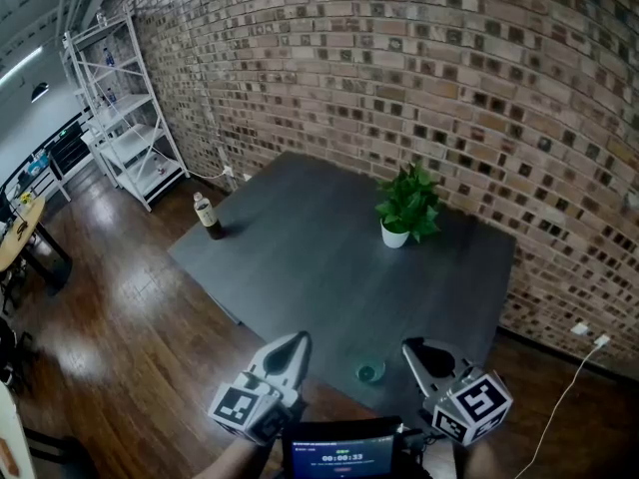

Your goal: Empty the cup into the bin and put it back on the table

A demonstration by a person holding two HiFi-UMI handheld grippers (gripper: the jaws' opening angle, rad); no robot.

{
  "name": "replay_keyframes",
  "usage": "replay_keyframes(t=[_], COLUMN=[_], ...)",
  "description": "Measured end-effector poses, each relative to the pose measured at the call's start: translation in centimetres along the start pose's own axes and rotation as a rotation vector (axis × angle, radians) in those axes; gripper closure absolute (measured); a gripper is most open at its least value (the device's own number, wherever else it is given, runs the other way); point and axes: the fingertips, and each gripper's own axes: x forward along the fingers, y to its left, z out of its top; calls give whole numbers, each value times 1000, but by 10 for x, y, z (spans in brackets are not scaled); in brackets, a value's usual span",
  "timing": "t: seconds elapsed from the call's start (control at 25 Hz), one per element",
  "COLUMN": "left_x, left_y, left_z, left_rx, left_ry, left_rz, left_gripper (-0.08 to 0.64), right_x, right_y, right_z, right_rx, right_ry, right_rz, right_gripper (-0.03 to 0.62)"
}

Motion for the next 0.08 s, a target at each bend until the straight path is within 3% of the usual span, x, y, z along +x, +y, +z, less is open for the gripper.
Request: replay_keyframes(t=[0.08], left_x=[0], left_y=[0], left_z=[-2], left_rx=[0], left_ry=[2], left_rz=[0], left_gripper=[552], right_x=[1], right_y=[1], right_z=[0], right_rx=[-3], right_ry=[-1], right_rz=[3], right_gripper=[592])
